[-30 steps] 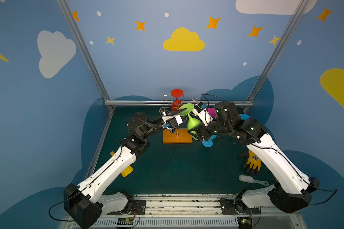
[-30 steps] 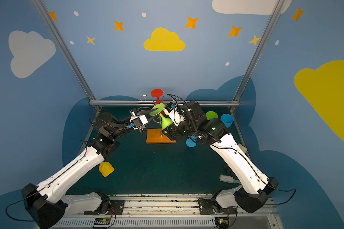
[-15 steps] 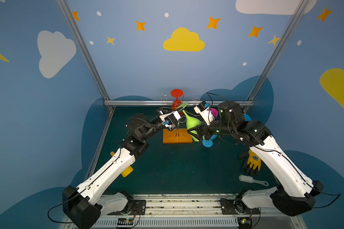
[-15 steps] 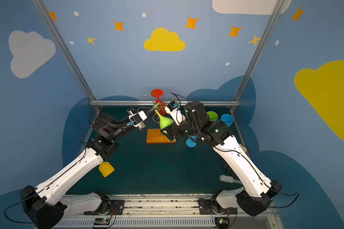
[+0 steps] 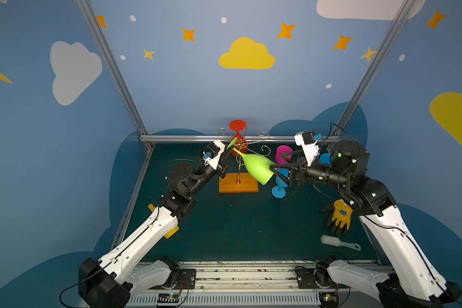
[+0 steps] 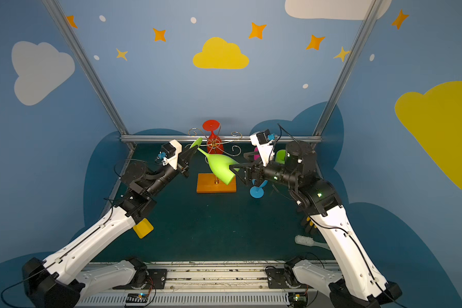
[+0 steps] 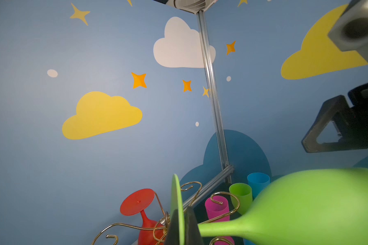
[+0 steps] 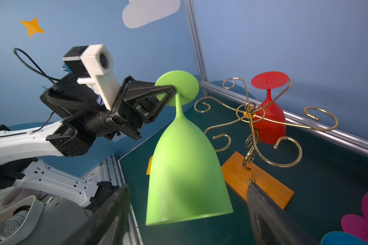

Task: Take the wine glass off the wine glass rack
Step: Pick up the wine glass from the wine glass rack.

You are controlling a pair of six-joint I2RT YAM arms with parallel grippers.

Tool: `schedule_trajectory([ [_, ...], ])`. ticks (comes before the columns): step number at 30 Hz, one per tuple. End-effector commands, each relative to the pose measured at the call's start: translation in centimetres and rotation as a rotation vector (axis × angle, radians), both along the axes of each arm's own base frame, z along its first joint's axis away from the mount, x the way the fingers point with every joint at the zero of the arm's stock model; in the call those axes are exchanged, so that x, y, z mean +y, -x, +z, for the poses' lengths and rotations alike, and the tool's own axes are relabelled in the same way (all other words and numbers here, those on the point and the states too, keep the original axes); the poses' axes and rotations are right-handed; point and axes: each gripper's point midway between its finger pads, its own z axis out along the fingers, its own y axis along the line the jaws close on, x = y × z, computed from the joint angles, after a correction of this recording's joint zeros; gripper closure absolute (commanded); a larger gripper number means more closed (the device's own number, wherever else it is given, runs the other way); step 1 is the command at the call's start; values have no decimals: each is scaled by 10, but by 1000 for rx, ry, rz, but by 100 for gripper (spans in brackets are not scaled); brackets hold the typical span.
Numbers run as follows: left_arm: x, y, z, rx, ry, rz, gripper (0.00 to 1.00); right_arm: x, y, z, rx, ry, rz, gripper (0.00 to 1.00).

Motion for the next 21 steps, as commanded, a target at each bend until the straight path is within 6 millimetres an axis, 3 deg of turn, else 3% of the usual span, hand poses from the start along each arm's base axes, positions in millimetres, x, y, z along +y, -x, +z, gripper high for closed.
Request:
schedule_trajectory([
  [1,12,7,18,35,128,-8,97,-8,7,14,-52,-60,-5,16],
  [9,15,8,16,76,163,-28,97,-23,-5,0,-42,-67,-110,22],
  [21,14,7,14,98,178,-49,97,7,-25,-12,14,-100,-47,32],
])
